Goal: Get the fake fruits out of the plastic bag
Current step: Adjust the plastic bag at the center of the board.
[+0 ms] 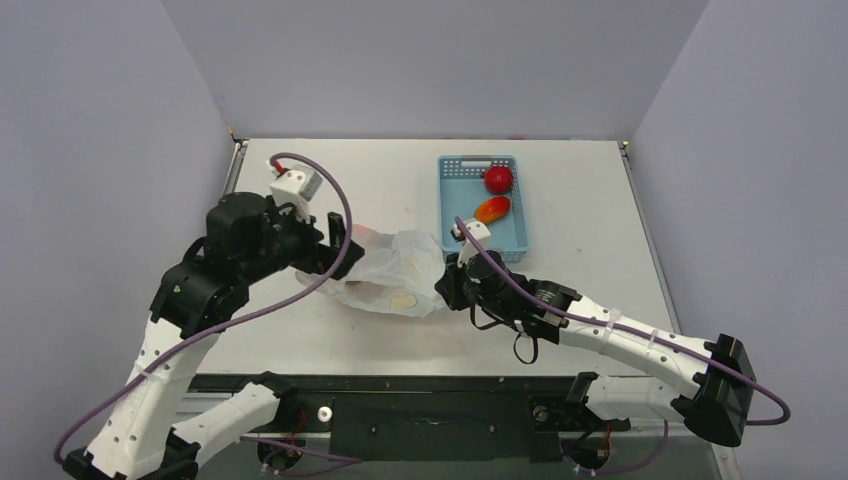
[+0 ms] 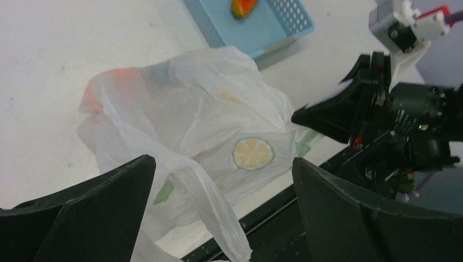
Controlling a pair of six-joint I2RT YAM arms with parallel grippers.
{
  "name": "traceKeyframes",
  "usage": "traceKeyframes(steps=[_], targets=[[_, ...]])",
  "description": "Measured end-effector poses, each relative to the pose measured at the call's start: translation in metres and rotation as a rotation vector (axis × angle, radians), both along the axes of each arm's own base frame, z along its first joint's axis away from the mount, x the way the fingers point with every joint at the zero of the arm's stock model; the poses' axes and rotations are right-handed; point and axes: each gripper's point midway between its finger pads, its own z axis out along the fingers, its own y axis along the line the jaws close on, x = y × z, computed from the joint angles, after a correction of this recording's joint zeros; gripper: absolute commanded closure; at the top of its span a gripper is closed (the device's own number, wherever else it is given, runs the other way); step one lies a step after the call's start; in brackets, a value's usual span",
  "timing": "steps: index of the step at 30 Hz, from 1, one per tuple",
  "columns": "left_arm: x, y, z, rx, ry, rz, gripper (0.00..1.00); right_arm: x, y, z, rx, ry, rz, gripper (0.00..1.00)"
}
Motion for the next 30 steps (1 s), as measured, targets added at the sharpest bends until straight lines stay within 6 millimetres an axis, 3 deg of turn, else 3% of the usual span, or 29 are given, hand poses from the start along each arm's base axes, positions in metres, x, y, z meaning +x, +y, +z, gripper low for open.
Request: traceKeyframes(steps=[6,10,12,13,16,19,21,23,25,27,30], targets=[[-0.013,-0.027,-0.050,0.269,0.084,-0.046,0.18,0.000,-0.001,-0.003,-0.001,0.006,-0.010,1.00],[-0.010,-0.015,-0.081,0.399,0.124,0.032,0.46,-0.001,0.000,-0.004,0.001,0.010,-0.009,1.00],[-0.008,-0.005,-0.088,0.438,0.135,0.082,0.53,-0.002,0.000,-0.004,0.002,0.010,-0.008,1.00],[-0.007,-0.002,-0.089,0.445,0.134,0.102,0.53,-0.002,0.000,-0.004,0.001,0.010,-0.008,1.00],[-0.004,0.004,-0.090,0.456,0.129,0.146,0.29,-0.002,0.000,-0.004,0.001,0.010,-0.008,1.00],[-0.002,0.008,-0.091,0.458,0.134,0.180,0.24,-0.002,0.000,-0.004,0.001,0.009,-0.009,1.00],[-0.002,0.010,-0.093,0.460,0.141,0.201,0.27,-0.003,0.000,-0.004,0.000,0.007,-0.008,1.00],[-0.003,0.013,-0.098,0.468,0.152,0.212,0.35,-0.003,0.001,-0.004,0.000,0.007,-0.006,1.00],[-0.005,0.015,-0.104,0.479,0.167,0.221,0.48,-0.004,0.002,-0.004,0.001,0.007,-0.003,1.00],[-0.007,0.019,-0.113,0.502,0.183,0.229,0.67,-0.004,0.002,-0.004,0.000,0.007,-0.005,1.00],[-0.010,0.024,-0.121,0.525,0.203,0.244,0.83,-0.004,0.002,-0.004,0.000,0.007,-0.005,1.00]])
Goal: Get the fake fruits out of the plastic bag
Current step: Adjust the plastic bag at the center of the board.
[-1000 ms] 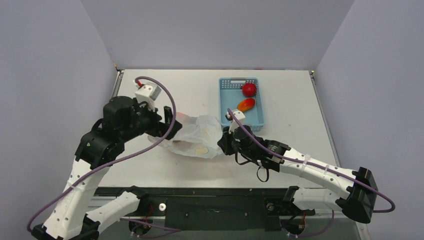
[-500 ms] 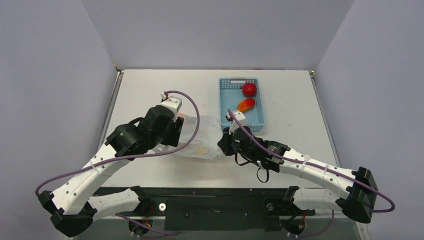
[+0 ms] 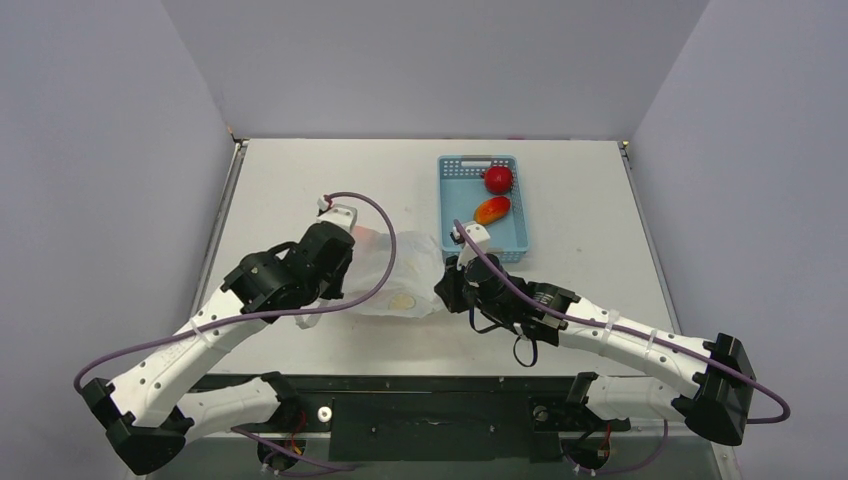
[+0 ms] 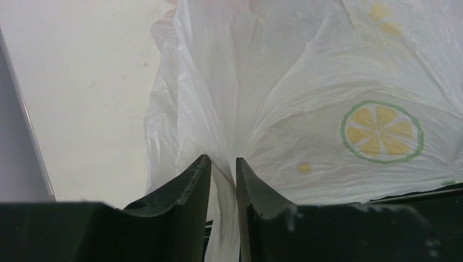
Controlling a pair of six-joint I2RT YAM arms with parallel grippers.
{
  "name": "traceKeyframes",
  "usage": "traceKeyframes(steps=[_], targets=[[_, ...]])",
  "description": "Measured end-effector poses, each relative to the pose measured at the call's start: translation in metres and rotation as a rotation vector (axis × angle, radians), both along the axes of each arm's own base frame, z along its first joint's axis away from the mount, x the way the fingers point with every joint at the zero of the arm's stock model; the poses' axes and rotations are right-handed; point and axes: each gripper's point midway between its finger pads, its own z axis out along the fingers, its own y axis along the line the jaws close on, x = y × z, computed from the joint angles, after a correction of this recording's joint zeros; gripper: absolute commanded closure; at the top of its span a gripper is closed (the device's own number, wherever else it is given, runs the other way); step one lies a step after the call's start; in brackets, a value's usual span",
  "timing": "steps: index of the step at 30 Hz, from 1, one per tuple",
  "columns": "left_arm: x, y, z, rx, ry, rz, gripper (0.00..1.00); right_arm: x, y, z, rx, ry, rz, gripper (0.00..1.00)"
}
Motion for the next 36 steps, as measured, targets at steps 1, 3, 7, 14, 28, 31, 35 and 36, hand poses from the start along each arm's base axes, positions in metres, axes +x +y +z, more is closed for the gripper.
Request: traceKeyframes(steps=[1,3,7,14,28,31,35,36], targets=[[-0.001,0.002,-0.001,0.004,0.001,0.007,0.90,0.000,0.000,0.000,-0.001,-0.002,-0.002,1.00],[0.000,0.004,0.001,0.002,-0.010,0.021,1.00,0.000,0.000,0.000,-0.003,-0.005,-0.004,1.00],[0.000,0.009,0.007,-0.007,-0.039,0.037,1.00,-0.002,0.001,0.000,-0.010,-0.014,-0.002,1.00],[0.009,0.015,0.019,-0.072,-0.145,0.119,1.00,-0.008,0.004,0.000,-0.040,-0.053,0.015,1.00],[0.026,0.080,0.026,-0.537,-0.311,0.576,1.00,-0.040,-0.006,-0.095,-0.332,-0.143,0.007,0.93],[0.021,0.075,0.020,-0.596,-0.297,0.564,1.00,-0.040,-0.008,-0.097,-0.343,-0.139,0.009,0.70],[0.022,0.067,0.032,-0.665,-0.323,0.529,1.00,-0.041,-0.009,-0.077,-0.326,-0.155,0.021,0.40],[0.022,0.066,0.034,-0.672,-0.327,0.522,1.00,-0.041,-0.009,-0.070,-0.320,-0.162,0.025,0.35]])
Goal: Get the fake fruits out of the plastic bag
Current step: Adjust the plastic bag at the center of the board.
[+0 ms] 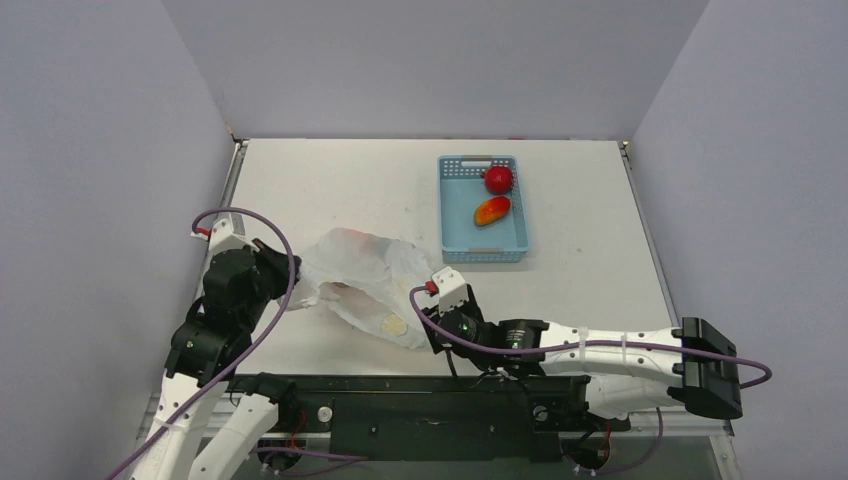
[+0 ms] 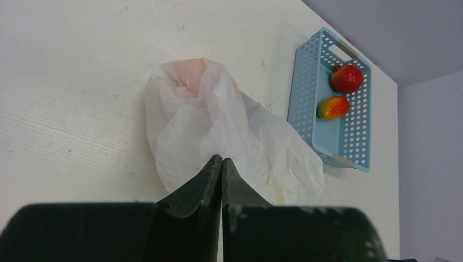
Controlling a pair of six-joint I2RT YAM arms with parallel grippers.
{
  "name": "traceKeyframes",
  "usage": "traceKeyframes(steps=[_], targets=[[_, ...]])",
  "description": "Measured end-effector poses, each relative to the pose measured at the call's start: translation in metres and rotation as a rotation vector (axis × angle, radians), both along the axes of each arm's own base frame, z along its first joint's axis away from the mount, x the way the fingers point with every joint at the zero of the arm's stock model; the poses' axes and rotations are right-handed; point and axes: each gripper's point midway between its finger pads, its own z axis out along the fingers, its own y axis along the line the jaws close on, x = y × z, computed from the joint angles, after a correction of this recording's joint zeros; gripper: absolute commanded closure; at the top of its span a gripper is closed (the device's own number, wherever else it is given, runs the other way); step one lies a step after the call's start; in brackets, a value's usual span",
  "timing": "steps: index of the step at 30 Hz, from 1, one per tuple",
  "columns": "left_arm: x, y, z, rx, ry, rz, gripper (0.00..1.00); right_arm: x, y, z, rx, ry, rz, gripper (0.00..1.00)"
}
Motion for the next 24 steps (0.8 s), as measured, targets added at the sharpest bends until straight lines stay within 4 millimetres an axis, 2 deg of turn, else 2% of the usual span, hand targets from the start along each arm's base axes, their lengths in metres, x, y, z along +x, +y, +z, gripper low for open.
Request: traceKeyframes(steps=[2,8,11,13,15,18,21,24], targets=[[-0.001,-0.002,0.002,-0.007,-0.007,-0.011,1.00,0.001,0.001,0.021,0.015,-0.016,0.015,0.29],[-0.004,-0.007,0.022,-0.022,-0.048,-0.045,1.00,0.004,0.001,0.092,0.061,-0.100,0.071,0.25],[-0.007,-0.007,0.036,-0.034,-0.083,-0.051,1.00,0.007,0.003,0.121,0.079,-0.146,0.095,0.23],[-0.009,-0.007,0.042,-0.041,-0.101,-0.054,1.00,0.009,0.008,0.133,0.077,-0.175,0.118,0.23],[-0.009,-0.007,0.044,-0.044,-0.105,-0.058,1.00,0.013,0.017,0.139,0.056,-0.195,0.141,0.23],[-0.010,-0.008,0.044,-0.046,-0.104,-0.063,1.00,0.021,0.042,0.139,0.008,-0.223,0.173,0.23],[-0.010,-0.009,0.043,-0.046,-0.102,-0.065,1.00,0.032,0.062,0.123,-0.058,-0.234,0.193,0.25],[-0.011,-0.009,0.043,-0.045,-0.100,-0.066,1.00,0.044,0.067,0.100,-0.130,-0.213,0.194,0.25]])
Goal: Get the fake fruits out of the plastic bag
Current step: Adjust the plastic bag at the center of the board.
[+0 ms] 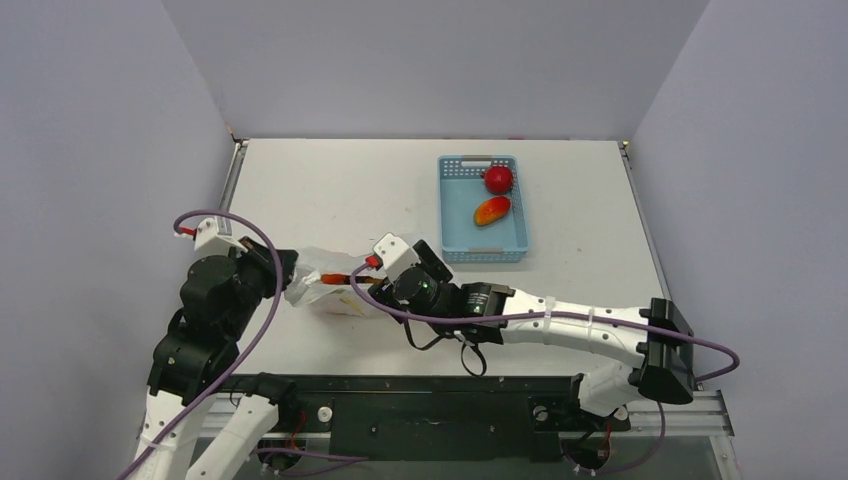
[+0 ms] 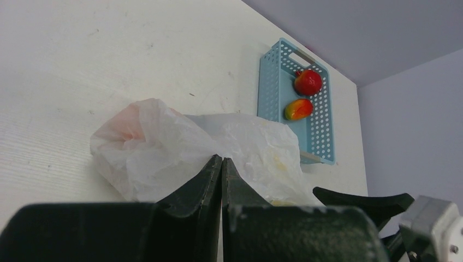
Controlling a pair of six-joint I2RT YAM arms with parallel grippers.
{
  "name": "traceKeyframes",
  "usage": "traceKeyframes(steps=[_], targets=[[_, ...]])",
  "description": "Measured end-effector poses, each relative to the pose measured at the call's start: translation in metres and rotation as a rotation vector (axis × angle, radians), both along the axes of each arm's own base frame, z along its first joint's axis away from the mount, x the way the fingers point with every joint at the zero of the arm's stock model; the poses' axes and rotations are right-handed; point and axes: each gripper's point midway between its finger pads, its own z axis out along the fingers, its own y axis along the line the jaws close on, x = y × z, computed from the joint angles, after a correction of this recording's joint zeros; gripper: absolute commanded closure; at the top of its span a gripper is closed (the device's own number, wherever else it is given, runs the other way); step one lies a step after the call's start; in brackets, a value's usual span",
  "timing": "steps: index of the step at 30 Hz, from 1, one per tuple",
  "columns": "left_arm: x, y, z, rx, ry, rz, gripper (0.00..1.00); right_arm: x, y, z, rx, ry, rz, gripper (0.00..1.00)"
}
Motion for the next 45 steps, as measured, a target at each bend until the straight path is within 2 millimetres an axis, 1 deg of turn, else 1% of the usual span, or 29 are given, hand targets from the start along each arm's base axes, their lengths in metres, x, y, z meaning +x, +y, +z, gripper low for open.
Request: traceKeyframes(steps=[3,6,8,9,11,14,17,19,22,25,28,31,33,35,36,37,38,39,41,43,44,45], targets=[[-0.003,0.001,-0.001,0.003,0.002,-0.003,1.00,0.011,-0.001,-0.009,-0.028,0.014,-0.005,0.25],[-0.006,0.001,0.000,0.004,-0.001,-0.005,1.00,0.018,0.001,-0.004,-0.008,0.030,0.006,0.25],[-0.008,0.002,0.000,0.005,-0.005,-0.006,1.00,0.019,0.007,0.004,0.038,0.048,0.035,0.23],[-0.008,0.002,0.000,0.005,-0.006,-0.006,1.00,0.016,0.009,0.011,0.071,0.062,0.064,0.23],[-0.009,0.003,0.000,0.011,-0.005,-0.008,1.00,0.015,0.009,0.021,0.106,0.064,0.080,0.23],[-0.009,0.003,-0.001,0.015,-0.002,-0.009,1.00,0.015,0.005,0.047,0.184,0.051,0.102,0.24],[-0.010,0.003,-0.002,0.017,-0.001,-0.008,1.00,0.026,-0.002,0.062,0.226,0.032,0.082,0.24],[-0.010,0.004,-0.002,0.018,0.000,-0.006,1.00,0.034,-0.006,0.063,0.231,0.028,0.062,0.24],[-0.011,0.006,-0.003,0.023,0.004,0.004,1.00,0.042,-0.009,0.058,0.222,0.034,0.046,0.25],[-0.011,0.007,-0.004,0.026,0.005,0.010,1.00,0.041,-0.001,0.046,0.196,0.054,0.072,0.26],[-0.011,0.007,-0.004,0.026,0.006,0.010,1.00,0.034,0.013,0.025,0.155,0.076,0.124,0.26],[-0.011,0.007,-0.004,0.026,0.007,0.010,1.00,0.024,0.021,0.000,0.109,0.091,0.173,0.26],[-0.011,0.007,-0.003,0.026,0.008,0.010,1.00,0.022,0.027,-0.014,0.082,0.094,0.198,0.27],[-0.011,0.007,-0.002,0.025,0.006,0.010,1.00,0.024,0.033,-0.023,0.063,0.090,0.211,0.31],[-0.011,0.007,-0.001,0.023,0.005,0.010,1.00,0.026,0.036,-0.028,0.057,0.088,0.213,0.39],[-0.011,0.006,0.000,0.022,0.005,0.008,1.00,0.029,0.040,-0.033,0.050,0.088,0.211,0.52],[-0.011,0.006,0.000,0.020,0.005,0.007,1.00,0.032,0.042,-0.039,0.036,0.085,0.203,0.61],[-0.011,0.006,0.000,0.018,0.005,0.005,1.00,0.036,0.044,-0.043,0.025,0.081,0.191,0.80],[-0.012,0.006,0.001,0.020,0.011,0.005,1.00,0.046,0.049,-0.048,0.013,0.075,0.148,0.99],[-0.016,0.008,0.002,0.025,0.023,0.008,0.93,0.053,0.056,-0.043,0.029,0.070,0.112,1.00],[-0.018,0.010,0.004,0.028,0.028,0.013,0.82,0.056,0.058,-0.037,0.046,0.067,0.097,1.00],[-0.021,0.012,0.006,0.031,0.030,0.019,0.75,0.057,0.059,-0.032,0.059,0.069,0.083,1.00]])
